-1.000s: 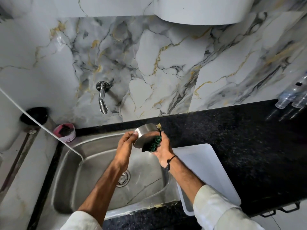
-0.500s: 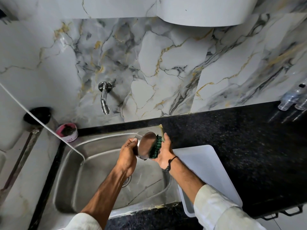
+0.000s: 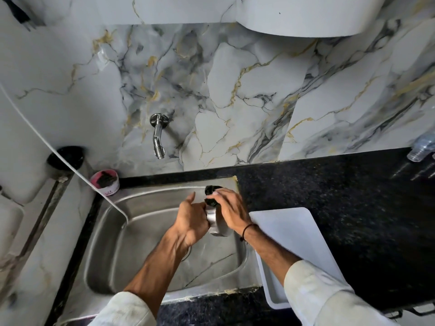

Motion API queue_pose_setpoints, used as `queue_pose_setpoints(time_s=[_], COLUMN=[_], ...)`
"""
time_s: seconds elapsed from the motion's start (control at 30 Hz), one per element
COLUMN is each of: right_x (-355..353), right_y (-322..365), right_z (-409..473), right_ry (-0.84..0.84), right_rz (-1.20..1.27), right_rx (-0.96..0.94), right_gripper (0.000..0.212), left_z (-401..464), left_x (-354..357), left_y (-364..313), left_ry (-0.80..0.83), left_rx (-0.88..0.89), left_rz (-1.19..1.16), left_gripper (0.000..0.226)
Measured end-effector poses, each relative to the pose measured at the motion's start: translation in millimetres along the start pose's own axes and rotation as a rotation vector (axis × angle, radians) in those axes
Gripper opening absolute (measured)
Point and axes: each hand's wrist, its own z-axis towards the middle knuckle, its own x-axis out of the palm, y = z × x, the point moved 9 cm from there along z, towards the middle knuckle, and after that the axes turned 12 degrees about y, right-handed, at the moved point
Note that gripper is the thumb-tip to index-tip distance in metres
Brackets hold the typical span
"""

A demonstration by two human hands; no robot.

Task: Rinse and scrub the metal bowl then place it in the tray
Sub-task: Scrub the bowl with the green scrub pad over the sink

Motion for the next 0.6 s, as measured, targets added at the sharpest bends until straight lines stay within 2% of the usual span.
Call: queue_pose_setpoints(time_s=[0.1, 0.17, 0.27, 0.37, 0.47, 0.6], right_x=[10.3, 23.3, 29.6, 34.0, 42.9, 48.9], right_y=[22.8, 24.3, 9.3, -3.6, -4.4, 5.4], right_z=[-16.7, -29.6, -49.9, -59.3, -57.6, -29.6], right_ry=[0.018, 0.092, 0.176, 0.259, 0.296, 0.310], right_rz=[-0.223, -0.307, -0.435, -0.540, -0.418, -0.148], right_rx=[-0.248, -0.332, -0.321, -0.254, -0.182, -0.037], right_gripper=[0.041, 0.032, 0.058, 0.072, 0.076, 0.062], left_z=[0.7, -1.5, -3.0, -0.9, 3.5, 3.7], left_x=[-1.3, -6.3, -15.3, -25.6, -32.3, -32.5], left_y=[-4.3, -11.5, -24.3, -29.9, -25.4, -16.9], left_ry=[0.017, 0.017, -0.023, -0.108, -0.138, -0.128], left_rx=[0.003, 0.016, 0.039, 0.069, 0.061, 0.063], left_rz=[-0.250, -0.352, -0.320, -0.244, -0.178, -0.139], left_gripper=[0.093, 0.097, 0.082, 0.058, 0.049, 0.047])
